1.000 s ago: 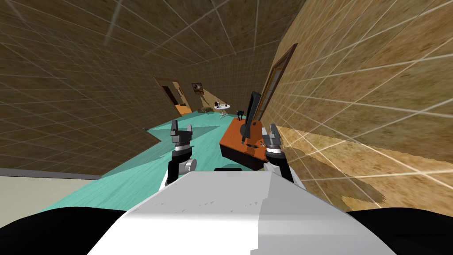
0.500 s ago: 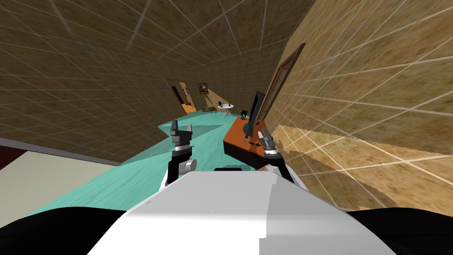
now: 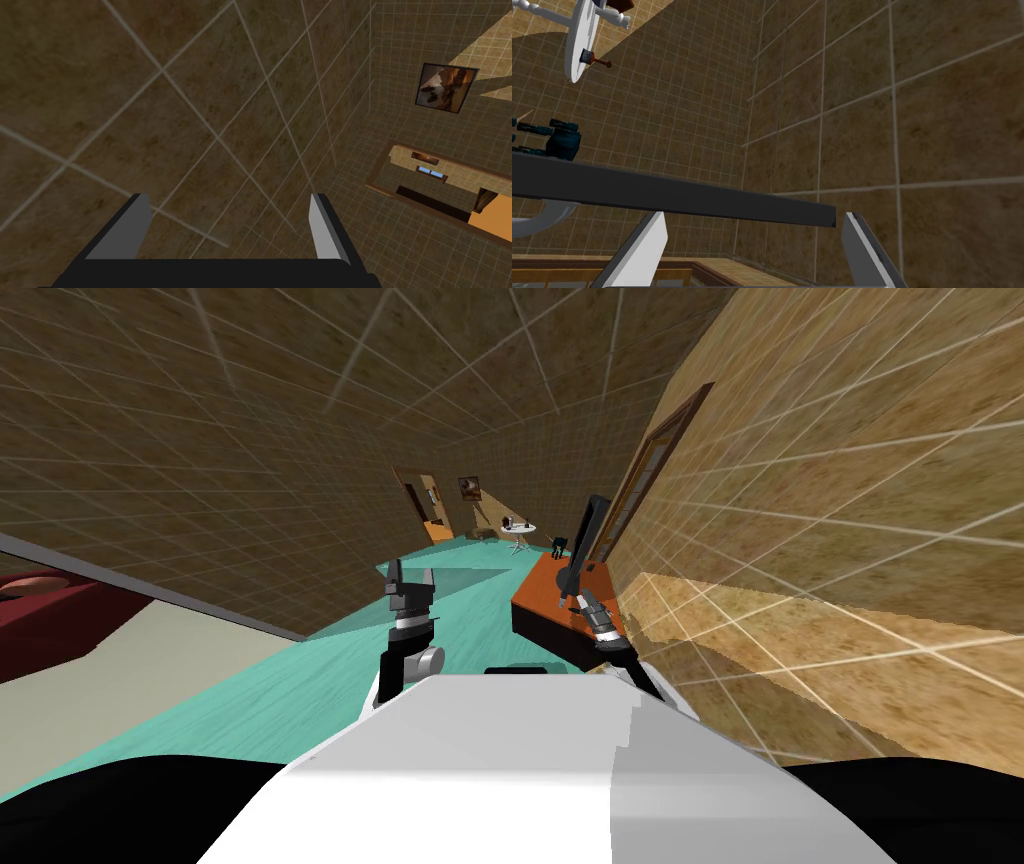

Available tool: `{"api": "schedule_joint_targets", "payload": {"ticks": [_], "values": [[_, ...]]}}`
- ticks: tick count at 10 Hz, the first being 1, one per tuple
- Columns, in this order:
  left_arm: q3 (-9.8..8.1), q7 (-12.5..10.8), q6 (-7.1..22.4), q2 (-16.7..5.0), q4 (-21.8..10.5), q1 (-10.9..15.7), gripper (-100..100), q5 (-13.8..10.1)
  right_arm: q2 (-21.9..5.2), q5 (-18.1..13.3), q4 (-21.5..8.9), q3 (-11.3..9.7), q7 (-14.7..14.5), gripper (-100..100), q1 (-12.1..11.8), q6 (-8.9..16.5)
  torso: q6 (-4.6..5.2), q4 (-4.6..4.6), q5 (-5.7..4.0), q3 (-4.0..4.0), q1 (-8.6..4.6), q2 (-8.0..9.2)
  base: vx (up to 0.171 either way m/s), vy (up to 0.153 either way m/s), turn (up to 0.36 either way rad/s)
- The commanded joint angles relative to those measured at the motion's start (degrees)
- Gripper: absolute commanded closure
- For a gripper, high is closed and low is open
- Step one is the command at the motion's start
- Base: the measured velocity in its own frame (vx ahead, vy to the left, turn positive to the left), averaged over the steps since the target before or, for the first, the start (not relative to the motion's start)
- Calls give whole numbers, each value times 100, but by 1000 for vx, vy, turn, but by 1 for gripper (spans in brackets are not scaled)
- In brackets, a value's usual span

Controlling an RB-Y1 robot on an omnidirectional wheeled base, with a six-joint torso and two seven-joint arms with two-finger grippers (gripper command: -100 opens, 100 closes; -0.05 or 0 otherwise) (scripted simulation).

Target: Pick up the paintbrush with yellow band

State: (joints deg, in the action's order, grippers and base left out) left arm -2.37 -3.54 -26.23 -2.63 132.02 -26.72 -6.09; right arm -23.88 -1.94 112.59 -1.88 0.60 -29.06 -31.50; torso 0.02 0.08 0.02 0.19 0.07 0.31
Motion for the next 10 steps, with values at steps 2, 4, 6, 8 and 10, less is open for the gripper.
{"api": "schedule_joint_targets", "payload": {"ticks": [2, 4, 6, 8, 10], "values": [[0, 0, 0, 0, 0, 0, 0, 0, -257, -56, -370, -134, -77, -100, 57, 50, -3, -1, -1, -3, -4, -6, -48, 25, 115], [0, 0, 0, 0, 0, 0, 0, 0, -456, -115, -688, -262, -149, -100, 109, 79, -3, -4, -2, -9, -9, -16, -32, 20, 132], [0, 0, 0, 0, 0, 0, 0, 0, -646, -181, -1019, -404, -228, -100, 168, 112, -3, -5, -2, -13, -10, -22, -19, 19, 135], [0, 0, 0, 0, 0, 0, 0, 0, -831, -254, -1334, -558, -313, -100, 232, 152, -3, -5, -3, -15, -12, -27, -11, 13, 133], [0, 0, 0, 0, 0, -1, 0, 0, -1013, -335, -1640, -722, -404, -100, 302, 197, -2, -6, -3, -16, -14, -29, -3, 9, 128]]}}
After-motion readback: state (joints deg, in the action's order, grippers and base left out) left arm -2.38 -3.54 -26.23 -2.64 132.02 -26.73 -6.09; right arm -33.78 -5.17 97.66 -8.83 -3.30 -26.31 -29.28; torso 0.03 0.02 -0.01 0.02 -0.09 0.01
